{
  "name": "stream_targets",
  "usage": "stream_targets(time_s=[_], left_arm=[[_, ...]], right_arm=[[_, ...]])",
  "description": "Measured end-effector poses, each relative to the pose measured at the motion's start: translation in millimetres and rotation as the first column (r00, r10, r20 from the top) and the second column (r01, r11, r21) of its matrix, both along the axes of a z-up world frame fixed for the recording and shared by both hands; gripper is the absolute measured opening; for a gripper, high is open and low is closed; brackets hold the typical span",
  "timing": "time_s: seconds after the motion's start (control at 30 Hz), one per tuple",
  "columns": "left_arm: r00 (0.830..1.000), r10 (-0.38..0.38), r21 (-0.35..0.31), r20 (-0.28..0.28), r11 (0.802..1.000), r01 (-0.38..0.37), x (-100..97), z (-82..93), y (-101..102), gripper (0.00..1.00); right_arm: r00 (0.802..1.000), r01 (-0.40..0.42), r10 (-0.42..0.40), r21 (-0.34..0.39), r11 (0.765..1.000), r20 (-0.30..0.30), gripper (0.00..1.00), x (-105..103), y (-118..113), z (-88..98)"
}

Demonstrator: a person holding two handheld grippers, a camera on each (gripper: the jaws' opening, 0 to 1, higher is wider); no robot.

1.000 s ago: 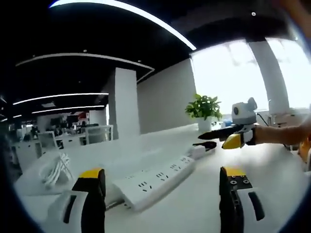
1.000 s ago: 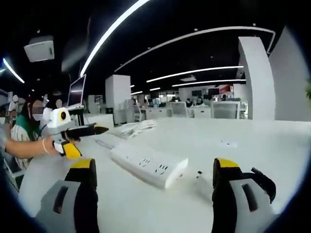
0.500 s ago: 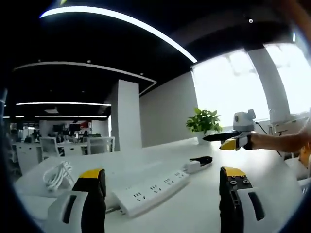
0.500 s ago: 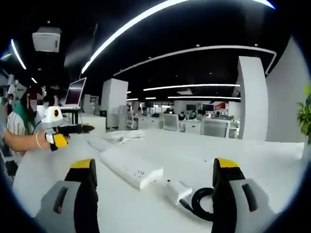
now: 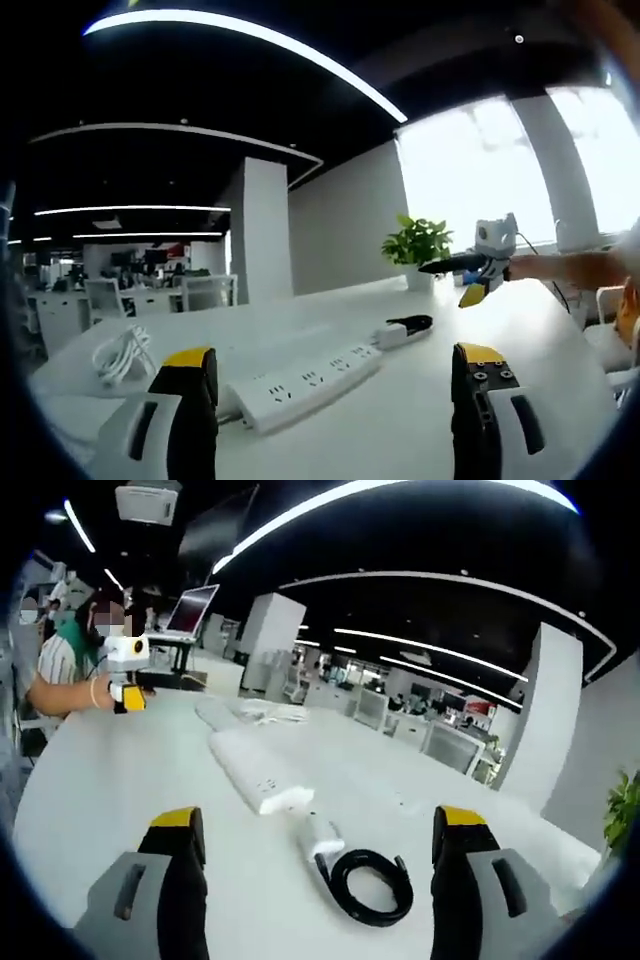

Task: Straighten the power strip on the desk, plug the charger into it

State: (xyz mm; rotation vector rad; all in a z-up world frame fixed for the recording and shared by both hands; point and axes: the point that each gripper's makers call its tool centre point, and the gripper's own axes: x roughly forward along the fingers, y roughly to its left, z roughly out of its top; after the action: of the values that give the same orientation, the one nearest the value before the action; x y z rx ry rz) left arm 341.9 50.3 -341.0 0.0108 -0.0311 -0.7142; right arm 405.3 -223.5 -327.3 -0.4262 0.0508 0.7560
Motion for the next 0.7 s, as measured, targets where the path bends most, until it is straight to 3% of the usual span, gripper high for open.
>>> stream_targets(time_s=[0.07,0.17,0.27,0.43,0.53,0.63,0.7], left_arm=[[1.0,-0.002,-0.001,-0.001,1.0,0.002,-0.6,0.0,0.0,0.99],[1.0,0.005,0.003,0.004,1.0,-0.005,-0.7,-1.2,1.3,0.99],[1.0,0.006,0.005,0.001,1.0,-0.006,-0.9,-4.1,1.5,0.99],[1.0,0.006,0.008,-0.004,1.0,-0.006,-0.6,-6.6,1.2,0.98],[1.0,0.001,0.012,-0.006,1.0,0.0,-1.4,-8.2,-0.6,0.98],[1.0,-0.002,0.024,-0.005,1.0,0.002,-1.9,-9.7,-2.3,0.98],[1.0,-0.003,0.029,-0.004,1.0,0.003,-2.2,-10.3,-2.7,0.98]], right_arm=[[0.998,-0.009,0.009,0.0,1.0,-0.064,0.85,1.9,-3.5,-7.8],[0.996,-0.024,0.023,-0.017,1.0,-0.091,0.86,8.2,-8.9,-11.9],[0.989,-0.051,0.037,-0.099,0.994,-0.143,0.86,10.5,-15.1,-22.9],[0.982,-0.13,0.1,-0.194,0.972,-0.158,0.77,10.3,-15.5,-30.7],[0.972,-0.17,0.115,-0.273,0.947,-0.206,0.74,11.0,-16.5,-39.9],[0.965,-0.195,0.108,-0.384,0.902,-0.237,0.67,14.2,-19.0,-47.9],[0.962,-0.207,0.114,-0.394,0.895,-0.247,0.65,16.1,-14.4,-48.3]])
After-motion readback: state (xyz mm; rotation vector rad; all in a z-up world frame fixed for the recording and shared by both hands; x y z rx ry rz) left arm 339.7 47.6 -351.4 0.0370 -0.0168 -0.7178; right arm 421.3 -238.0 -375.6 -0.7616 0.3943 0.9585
